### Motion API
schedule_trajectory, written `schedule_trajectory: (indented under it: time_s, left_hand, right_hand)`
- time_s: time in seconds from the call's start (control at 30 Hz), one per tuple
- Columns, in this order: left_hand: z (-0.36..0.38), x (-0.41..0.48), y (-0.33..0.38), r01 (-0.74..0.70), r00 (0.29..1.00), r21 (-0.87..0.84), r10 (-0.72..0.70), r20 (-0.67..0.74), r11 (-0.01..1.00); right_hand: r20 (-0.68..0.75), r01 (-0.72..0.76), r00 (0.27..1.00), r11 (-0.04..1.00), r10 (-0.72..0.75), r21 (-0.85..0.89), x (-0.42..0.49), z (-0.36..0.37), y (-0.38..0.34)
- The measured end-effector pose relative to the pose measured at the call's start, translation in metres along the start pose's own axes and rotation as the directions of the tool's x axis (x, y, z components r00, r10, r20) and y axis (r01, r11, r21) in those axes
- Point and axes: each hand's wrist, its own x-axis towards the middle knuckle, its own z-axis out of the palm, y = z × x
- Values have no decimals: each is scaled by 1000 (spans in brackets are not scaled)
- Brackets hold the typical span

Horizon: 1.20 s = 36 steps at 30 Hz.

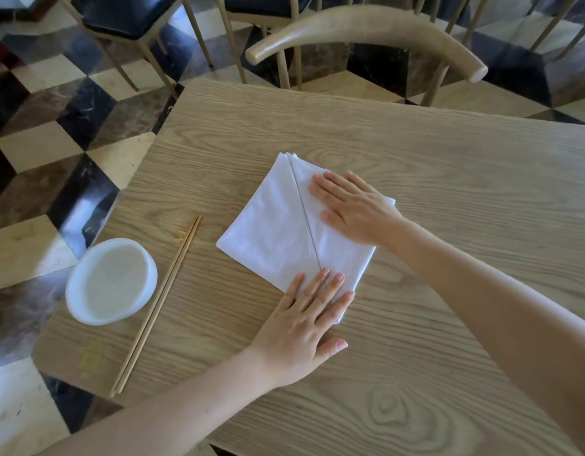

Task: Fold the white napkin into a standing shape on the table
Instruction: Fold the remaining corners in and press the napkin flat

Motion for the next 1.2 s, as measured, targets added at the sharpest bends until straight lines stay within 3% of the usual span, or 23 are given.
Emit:
schedule_trajectory:
  time_s: [0.2, 0.3, 0.43, 0.5, 0.67, 1.2]
  left_hand:
    - [-1, 0, 0, 4, 1000, 1, -4, 8, 1000]
    - [-3, 0, -1, -28, 999, -90, 25, -31, 996]
    - [-12, 0, -16, -13, 987, -261, -30, -159, 965]
    - [-13, -5, -28, 8, 970, -187, -53, -236, 982]
    - [-11, -5, -25, -75, 921, -74, 41, -386, 994]
    - [-2, 5, -14, -213, 810, 40, 199, -551, 976]
  right_hand:
    - [8, -24, 1000, 997, 24, -73, 25, -6, 15]
    - [16, -35, 999, 998, 36, -50, 15, -14, 7]
    - [-331, 46, 944, 986, 9, 158, -51, -24, -28]
    - [-443, 106, 896, 983, -30, 148, -95, -18, -48]
    - [-362, 153, 924, 987, -126, 47, -143, 8, -73]
    - [-569, 122, 820, 990, -60, 72, -139, 40, -83]
